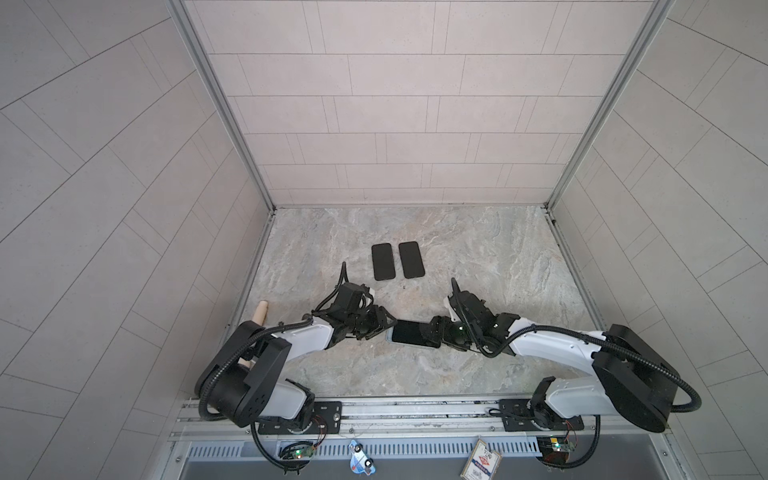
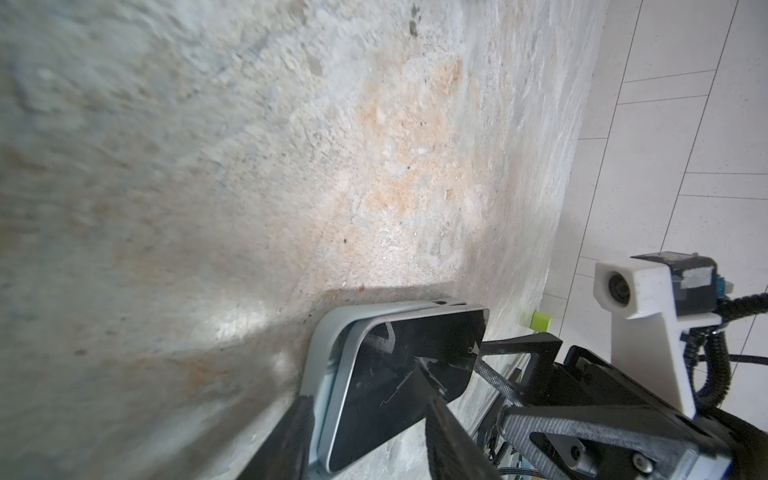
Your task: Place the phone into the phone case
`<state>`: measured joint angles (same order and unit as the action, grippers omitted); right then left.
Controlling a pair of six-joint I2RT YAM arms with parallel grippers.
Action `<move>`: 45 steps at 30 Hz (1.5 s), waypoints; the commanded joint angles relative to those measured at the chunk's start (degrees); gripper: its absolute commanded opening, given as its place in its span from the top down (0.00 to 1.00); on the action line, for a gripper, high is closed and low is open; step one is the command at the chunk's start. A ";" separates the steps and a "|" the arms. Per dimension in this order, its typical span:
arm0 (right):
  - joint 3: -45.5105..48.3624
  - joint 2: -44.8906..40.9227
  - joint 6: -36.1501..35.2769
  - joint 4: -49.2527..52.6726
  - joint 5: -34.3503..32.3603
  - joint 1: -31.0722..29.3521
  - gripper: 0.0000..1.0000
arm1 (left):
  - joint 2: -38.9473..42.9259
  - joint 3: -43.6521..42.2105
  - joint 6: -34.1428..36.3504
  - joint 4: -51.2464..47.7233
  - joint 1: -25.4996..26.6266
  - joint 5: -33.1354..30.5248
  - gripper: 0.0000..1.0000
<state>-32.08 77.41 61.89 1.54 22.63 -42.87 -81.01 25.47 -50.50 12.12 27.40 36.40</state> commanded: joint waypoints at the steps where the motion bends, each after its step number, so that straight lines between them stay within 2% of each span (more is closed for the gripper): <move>1: -1.83 0.98 0.07 -1.16 -0.67 -0.72 0.23 | -0.50 0.37 0.48 0.38 -0.05 0.52 0.49; 5: -2.11 0.73 -0.25 0.04 -1.46 -0.90 0.24 | -0.24 0.22 0.45 0.37 -0.05 0.50 0.49; 13: -3.06 -3.17 -3.08 8.61 -5.83 -0.90 0.22 | 0.73 0.27 0.75 -1.13 -0.06 -0.83 0.50; 28: -3.03 -2.17 -1.96 5.07 -4.53 -1.61 0.22 | 0.33 1.17 1.30 -4.63 0.04 -2.77 0.50; 45: -3.09 0.53 -0.98 2.39 -3.59 -2.10 0.23 | -0.78 1.21 1.19 -2.70 0.30 -0.95 0.50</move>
<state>-34.26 77.17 60.31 4.23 19.25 -44.62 -81.43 25.71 -49.87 9.13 27.42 34.92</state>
